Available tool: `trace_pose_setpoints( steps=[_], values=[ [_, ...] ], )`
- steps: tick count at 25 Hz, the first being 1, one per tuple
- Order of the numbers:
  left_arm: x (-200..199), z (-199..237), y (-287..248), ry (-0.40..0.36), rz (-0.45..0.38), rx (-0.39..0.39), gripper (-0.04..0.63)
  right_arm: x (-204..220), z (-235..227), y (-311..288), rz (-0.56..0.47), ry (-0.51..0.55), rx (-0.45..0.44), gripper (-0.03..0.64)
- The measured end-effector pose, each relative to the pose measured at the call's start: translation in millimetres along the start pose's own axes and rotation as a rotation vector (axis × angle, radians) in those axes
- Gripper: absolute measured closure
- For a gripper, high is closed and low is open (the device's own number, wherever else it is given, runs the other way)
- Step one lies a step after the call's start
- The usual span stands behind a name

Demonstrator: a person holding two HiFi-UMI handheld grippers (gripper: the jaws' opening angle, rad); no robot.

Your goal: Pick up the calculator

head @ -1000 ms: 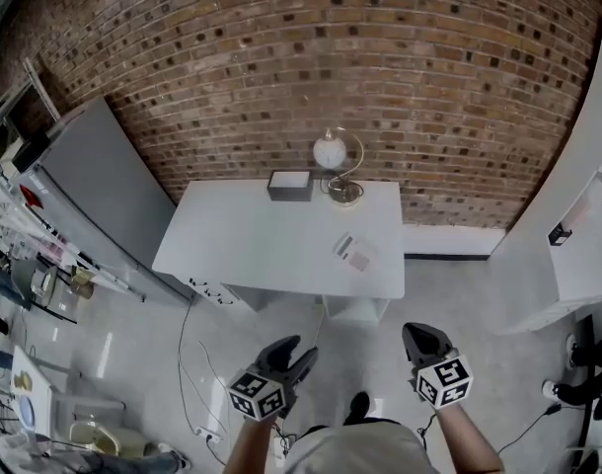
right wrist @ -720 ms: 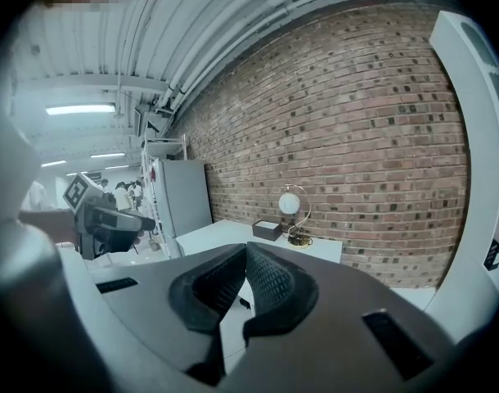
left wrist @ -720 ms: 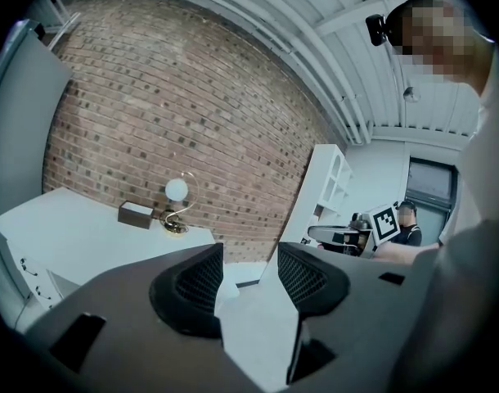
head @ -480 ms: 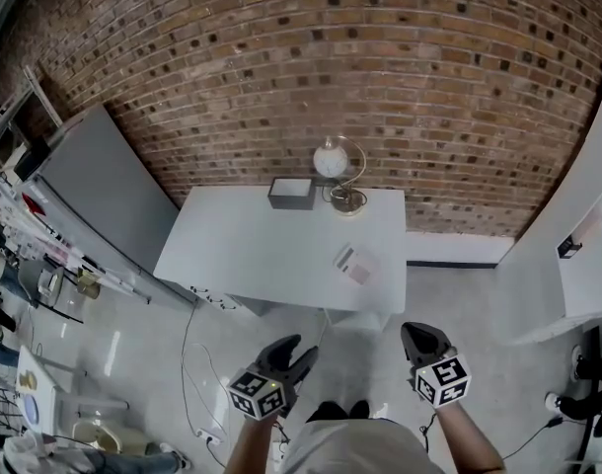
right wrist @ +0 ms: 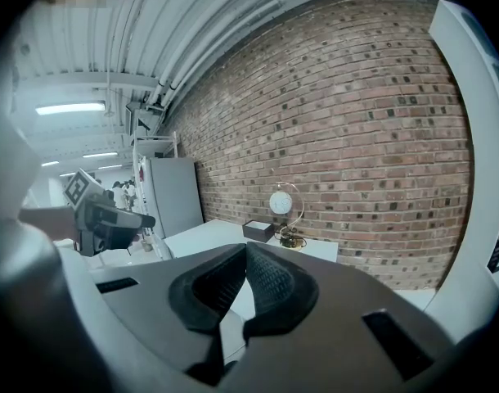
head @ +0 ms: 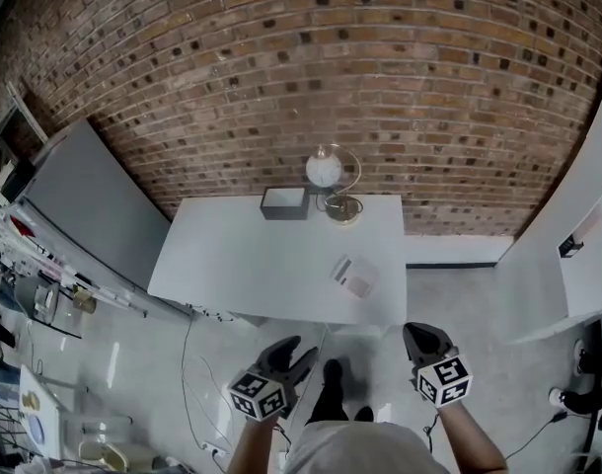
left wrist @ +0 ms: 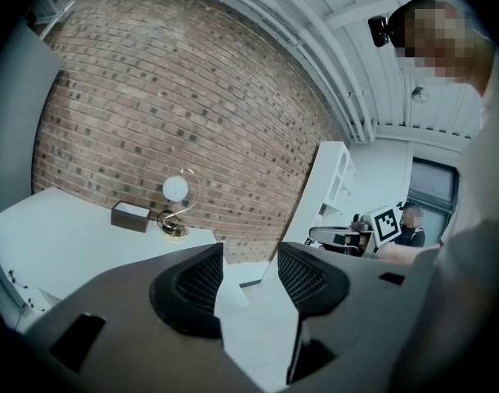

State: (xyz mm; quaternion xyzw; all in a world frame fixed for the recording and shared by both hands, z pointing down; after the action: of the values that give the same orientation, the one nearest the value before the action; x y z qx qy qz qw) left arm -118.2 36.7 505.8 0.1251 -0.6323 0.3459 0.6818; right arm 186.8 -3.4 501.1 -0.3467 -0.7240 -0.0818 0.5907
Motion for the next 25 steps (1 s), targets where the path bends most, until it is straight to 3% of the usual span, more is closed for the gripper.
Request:
trace_pose_setpoints(
  steps=[9, 25],
  values=[
    [-15, 80, -54, -0.014, 0.041, 0.082, 0.371, -20, -14, -72, 0.014, 0.000, 0.074, 0.605],
    [-22, 207, -166, -0.056, 0.182, 0.303, 0.370, -34, -41, -183, 0.074, -0.056, 0.226, 0.604]
  ],
)
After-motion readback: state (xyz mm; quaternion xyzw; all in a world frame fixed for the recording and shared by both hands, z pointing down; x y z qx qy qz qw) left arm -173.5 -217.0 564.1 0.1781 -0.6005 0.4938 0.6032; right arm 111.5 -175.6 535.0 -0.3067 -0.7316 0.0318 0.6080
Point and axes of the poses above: the fingertips, and each gripper's own axes: y backward along the fingers, z to its left, x out of its underside, the point moved 8 cm from there along y, backward along the fingers, and after that the axes turned 12 degrees about -y, right-handed, at the moved point
